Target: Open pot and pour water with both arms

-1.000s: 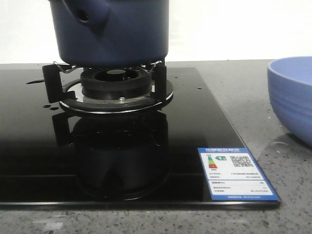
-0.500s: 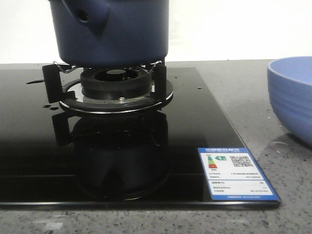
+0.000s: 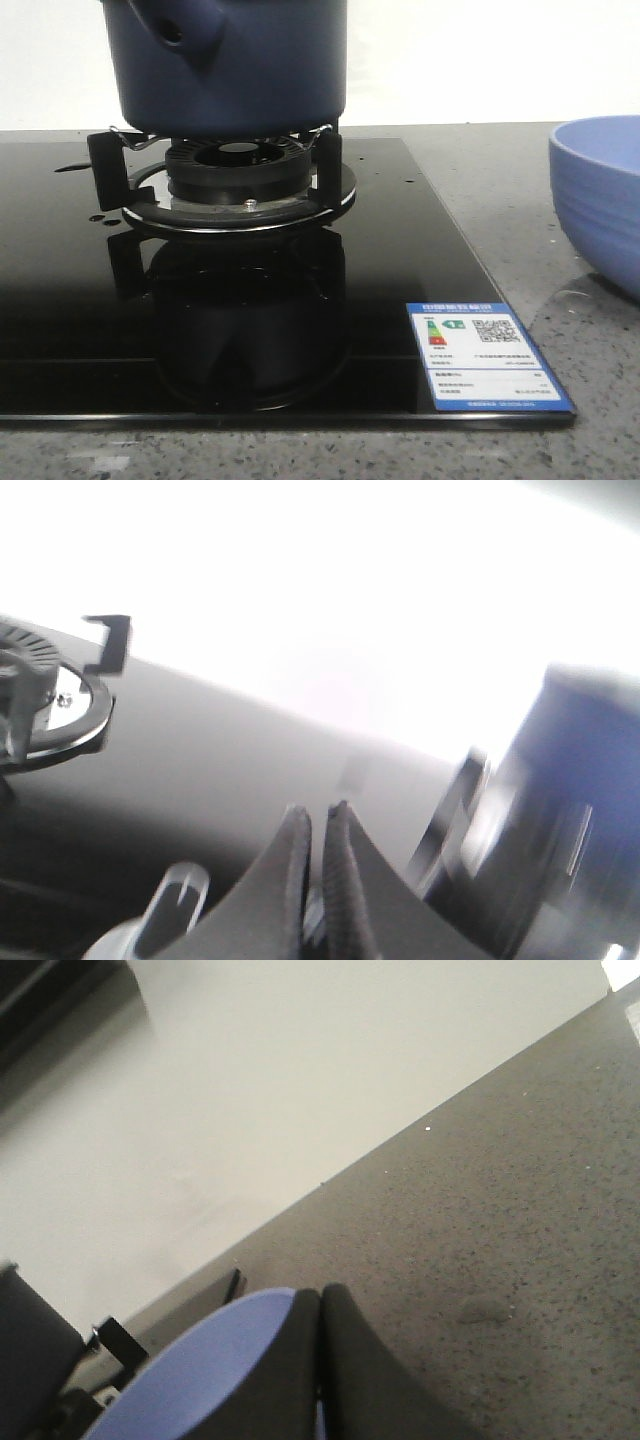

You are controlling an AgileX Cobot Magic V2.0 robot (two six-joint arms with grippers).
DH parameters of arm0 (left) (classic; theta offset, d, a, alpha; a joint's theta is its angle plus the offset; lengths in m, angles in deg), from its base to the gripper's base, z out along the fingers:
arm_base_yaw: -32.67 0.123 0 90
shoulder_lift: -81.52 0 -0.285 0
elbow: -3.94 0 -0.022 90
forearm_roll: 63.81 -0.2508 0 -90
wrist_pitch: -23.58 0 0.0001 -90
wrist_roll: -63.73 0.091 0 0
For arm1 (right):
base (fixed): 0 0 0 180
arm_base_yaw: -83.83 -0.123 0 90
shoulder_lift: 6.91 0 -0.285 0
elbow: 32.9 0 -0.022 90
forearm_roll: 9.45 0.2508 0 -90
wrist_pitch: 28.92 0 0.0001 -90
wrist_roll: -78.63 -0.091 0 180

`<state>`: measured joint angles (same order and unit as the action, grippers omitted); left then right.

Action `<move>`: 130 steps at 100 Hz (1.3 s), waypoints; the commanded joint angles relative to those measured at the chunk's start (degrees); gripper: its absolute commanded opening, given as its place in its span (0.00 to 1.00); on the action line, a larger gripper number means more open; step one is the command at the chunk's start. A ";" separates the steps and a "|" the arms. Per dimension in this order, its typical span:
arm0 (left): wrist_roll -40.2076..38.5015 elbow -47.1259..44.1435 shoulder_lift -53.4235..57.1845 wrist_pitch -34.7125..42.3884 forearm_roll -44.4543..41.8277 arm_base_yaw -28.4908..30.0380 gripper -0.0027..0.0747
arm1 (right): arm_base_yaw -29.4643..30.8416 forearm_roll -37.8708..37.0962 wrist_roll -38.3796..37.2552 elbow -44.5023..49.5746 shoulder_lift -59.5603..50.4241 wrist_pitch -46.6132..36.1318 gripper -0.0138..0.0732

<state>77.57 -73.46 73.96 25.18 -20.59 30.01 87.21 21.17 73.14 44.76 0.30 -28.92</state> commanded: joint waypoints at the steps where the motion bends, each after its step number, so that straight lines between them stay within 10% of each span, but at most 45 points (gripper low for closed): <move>1: -0.44 -1.68 1.59 6.33 13.66 0.21 0.01 | 0.27 4.36 0.21 1.41 -1.04 -5.15 0.08; 35: -0.44 -0.26 1.59 4.50 30.44 0.21 0.01 | 0.03 9.65 0.21 -2.43 -1.04 -2.62 0.08; 68: 0.38 15.46 -12.92 -16.14 5.06 0.21 0.01 | 0.03 0.39 1.37 -23.74 11.92 26.05 0.09; 100: 31.07 32.25 -31.13 -33.20 16.16 -11.85 0.03 | 0.03 8.46 13.90 -40.08 34.39 59.37 0.08; 130: 62.76 39.65 -45.29 -41.15 39.95 -19.78 0.03 | 0.03 36.52 42.93 -41.46 39.45 59.58 0.08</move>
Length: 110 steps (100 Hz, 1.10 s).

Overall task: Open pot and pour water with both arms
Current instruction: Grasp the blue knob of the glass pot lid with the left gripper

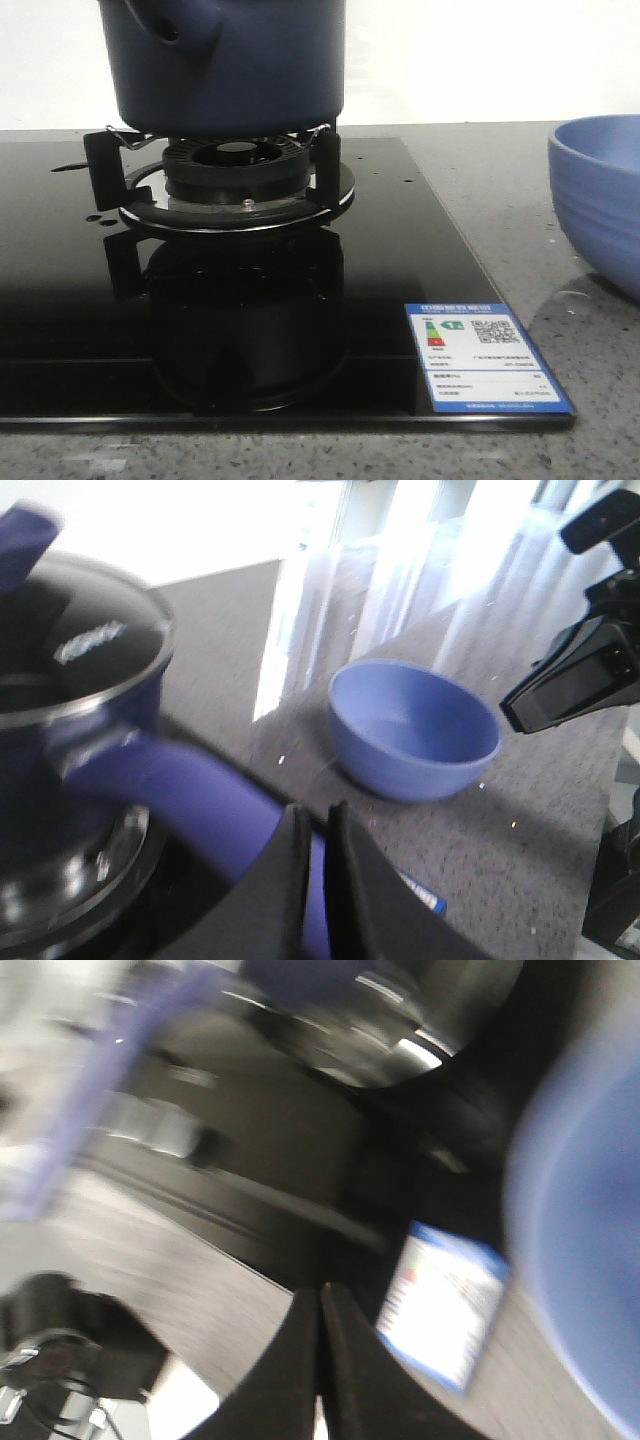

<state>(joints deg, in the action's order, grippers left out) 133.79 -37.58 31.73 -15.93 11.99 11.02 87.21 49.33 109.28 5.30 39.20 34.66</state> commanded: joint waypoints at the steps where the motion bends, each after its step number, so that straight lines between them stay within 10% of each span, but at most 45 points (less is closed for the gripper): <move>1: 7.04 4.00 -3.33 -0.02 7.38 -0.79 0.03 | 0.03 8.37 7.03 -2.15 0.55 -4.23 0.08; 17: 10.78 9.16 -8.34 -0.66 7.24 -0.68 0.24 | 0.03 8.36 11.24 -3.34 0.55 -5.44 0.18; 32: 11.07 13.39 -12.78 3.32 7.24 -0.68 0.61 | 0.03 8.36 11.35 -3.42 0.55 -7.70 0.58; 46: 16.37 16.37 -16.63 6.24 7.24 -0.68 0.65 | 0.03 8.36 12.95 -3.42 0.55 -8.79 0.83; 110: 30.63 26.29 -34.62 14.97 19.30 -0.68 0.67 | 0.03 8.36 14.08 -3.42 0.55 -11.35 0.85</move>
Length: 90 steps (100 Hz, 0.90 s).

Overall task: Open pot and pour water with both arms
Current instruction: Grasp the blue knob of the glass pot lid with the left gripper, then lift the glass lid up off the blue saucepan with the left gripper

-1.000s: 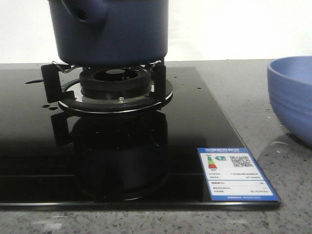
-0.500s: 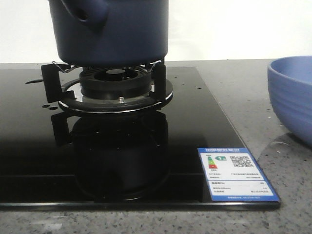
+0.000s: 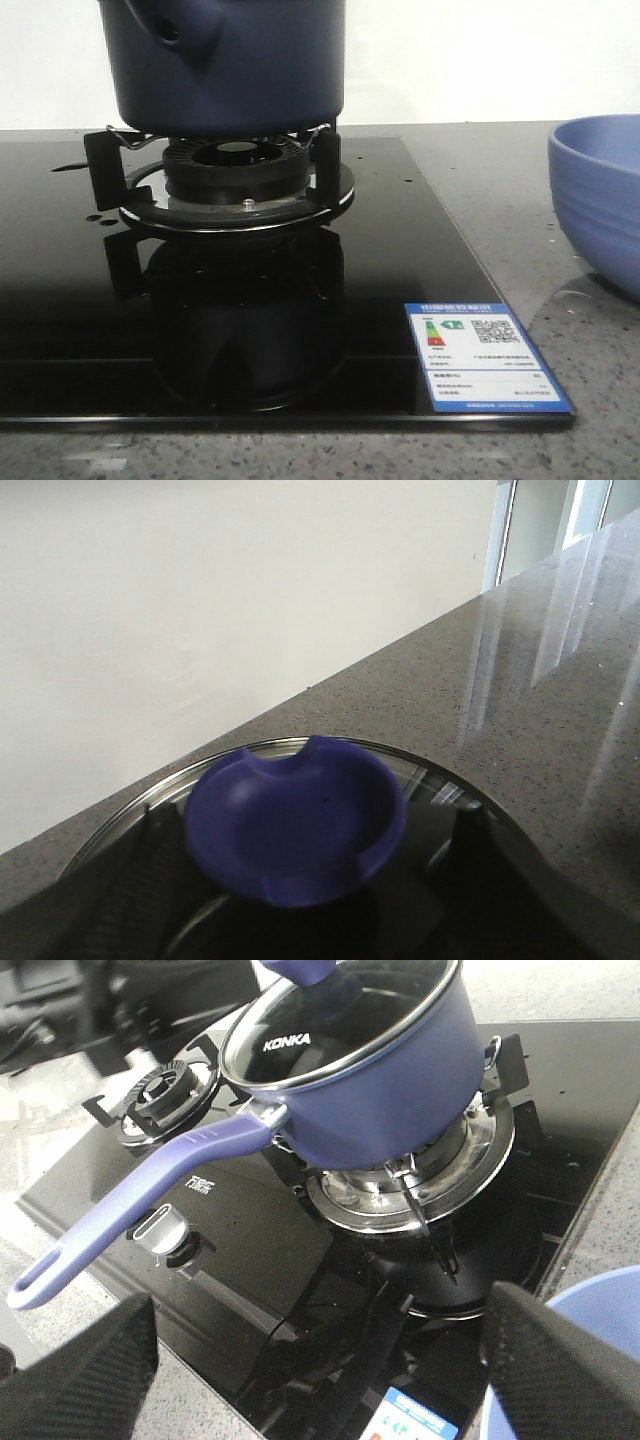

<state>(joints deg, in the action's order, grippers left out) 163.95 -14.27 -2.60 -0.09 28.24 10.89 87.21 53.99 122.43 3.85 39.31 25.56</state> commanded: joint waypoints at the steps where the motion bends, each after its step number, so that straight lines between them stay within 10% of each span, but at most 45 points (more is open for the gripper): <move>1: 0.47 3.20 -0.42 -0.86 3.05 -0.55 0.67 | 0.03 3.69 0.93 -1.97 0.44 -2.24 0.85; 24: 0.47 4.88 -3.17 3.49 5.38 -0.47 0.85 | 0.03 3.80 0.93 -1.97 0.44 -2.52 0.85; 90: 4.49 8.04 -9.97 -4.36 11.87 -0.47 0.83 | 0.03 4.01 0.93 -1.97 0.44 -4.45 0.85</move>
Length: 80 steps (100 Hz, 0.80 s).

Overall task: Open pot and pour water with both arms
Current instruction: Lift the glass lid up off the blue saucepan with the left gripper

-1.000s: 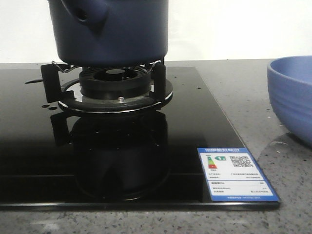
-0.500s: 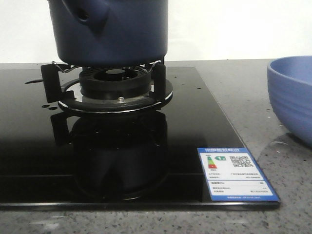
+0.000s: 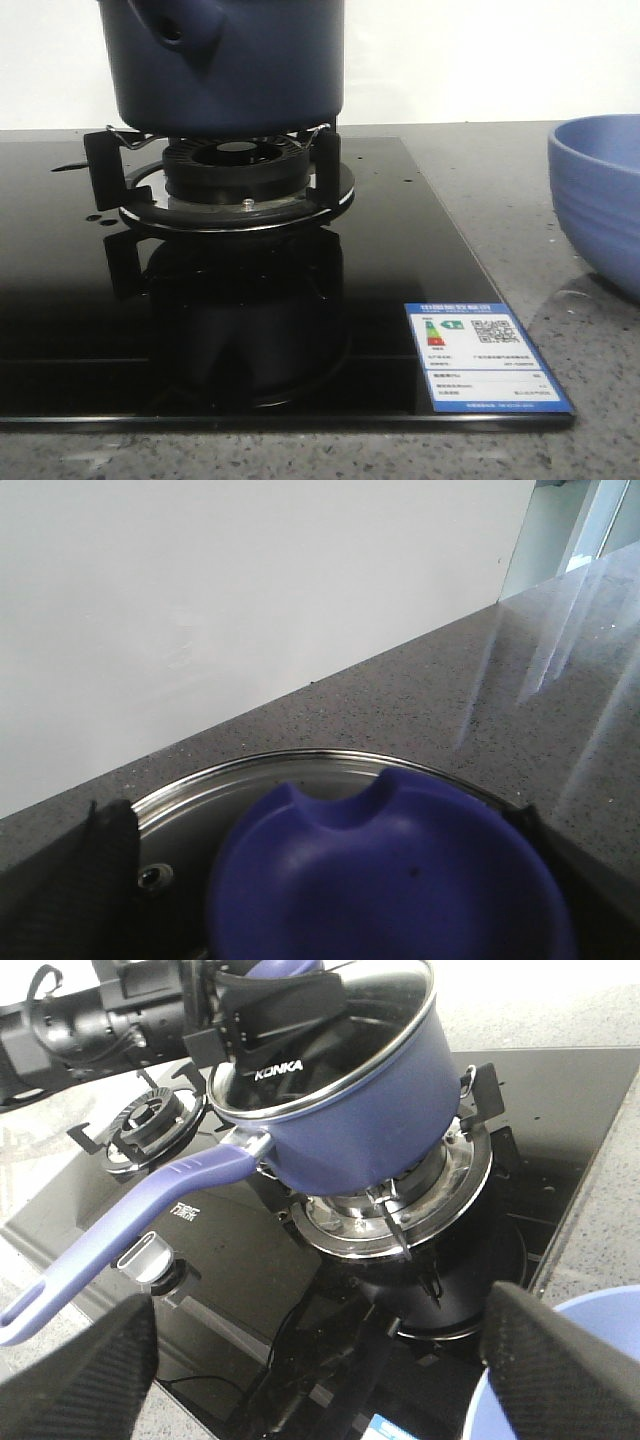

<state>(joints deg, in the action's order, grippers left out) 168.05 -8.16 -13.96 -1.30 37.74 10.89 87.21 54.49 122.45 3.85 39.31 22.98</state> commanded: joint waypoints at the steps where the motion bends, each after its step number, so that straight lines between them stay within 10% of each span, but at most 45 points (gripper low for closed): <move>1: 0.40 1.93 1.39 -3.14 2.37 -0.47 0.83 | 0.03 3.52 0.90 -1.97 0.44 -1.74 0.85; 39: 0.40 1.93 1.55 -6.11 3.02 -0.47 0.22 | 0.03 3.52 0.90 -1.97 0.44 -1.55 0.85; 80: -2.65 3.31 11.84 -5.17 3.37 5.03 0.27 | 0.03 3.52 0.90 -1.97 0.44 -3.14 0.85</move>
<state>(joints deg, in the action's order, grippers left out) 167.84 -7.45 -7.74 -4.40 38.15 14.01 87.21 54.62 122.45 3.85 39.31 22.09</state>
